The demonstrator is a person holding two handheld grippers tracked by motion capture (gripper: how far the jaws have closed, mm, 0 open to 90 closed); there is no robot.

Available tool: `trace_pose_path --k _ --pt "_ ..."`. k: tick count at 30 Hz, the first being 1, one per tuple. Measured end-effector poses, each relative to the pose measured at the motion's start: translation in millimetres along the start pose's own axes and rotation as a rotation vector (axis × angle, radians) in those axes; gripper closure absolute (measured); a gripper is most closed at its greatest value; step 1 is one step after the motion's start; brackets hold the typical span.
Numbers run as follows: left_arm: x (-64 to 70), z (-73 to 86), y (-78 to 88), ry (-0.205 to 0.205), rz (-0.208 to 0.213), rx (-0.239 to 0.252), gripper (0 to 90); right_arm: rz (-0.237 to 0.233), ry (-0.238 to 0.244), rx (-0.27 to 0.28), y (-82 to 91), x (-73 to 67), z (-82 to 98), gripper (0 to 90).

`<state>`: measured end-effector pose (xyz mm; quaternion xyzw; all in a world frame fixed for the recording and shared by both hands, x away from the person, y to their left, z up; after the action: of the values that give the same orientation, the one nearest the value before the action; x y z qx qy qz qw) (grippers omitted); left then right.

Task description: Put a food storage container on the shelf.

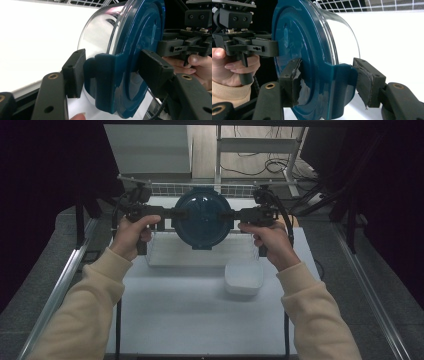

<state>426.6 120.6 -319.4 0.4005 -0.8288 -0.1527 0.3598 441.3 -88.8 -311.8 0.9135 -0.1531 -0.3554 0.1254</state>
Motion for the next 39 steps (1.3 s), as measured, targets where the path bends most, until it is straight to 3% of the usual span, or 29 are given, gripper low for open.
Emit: trace_pose_path --k 6,20,26,35,39 --pt "-8.4 -19.1 -9.6 0.018 0.006 -0.013 40.1 0.005 -0.019 -0.001 -3.6 12.6 -22.4 42.0" --pt "-38.4 -39.8 -45.8 0.086 0.007 -0.076 40.0 0.0 -0.104 -0.018 -19.1 56.1 -39.5 41.8" --pt "-45.1 -44.4 -54.1 0.122 0.014 -0.082 40.1 -0.003 -0.147 0.029 -21.5 66.5 -44.1 41.5" --pt "-62.7 -52.1 -77.8 0.262 0.044 -0.093 38.3 -0.003 -0.277 0.076 -27.9 88.5 -47.6 38.8" --pt "-68.2 -53.7 -86.0 0.301 0.05 -0.085 38.0 0.003 -0.338 0.096 -30.0 97.7 -47.1 38.1"
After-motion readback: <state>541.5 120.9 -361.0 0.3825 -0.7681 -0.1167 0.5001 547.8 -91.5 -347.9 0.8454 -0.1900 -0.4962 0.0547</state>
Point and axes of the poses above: each handheld gripper's, and its own axes: y roughly backward along the jaws, z roughly out of its underside, x roughly to its right, the point moved 7 cm from there along -y, roughly forward along the jaws, and after that the axes turned 14 degrees about -z, right-handed, at the moved point
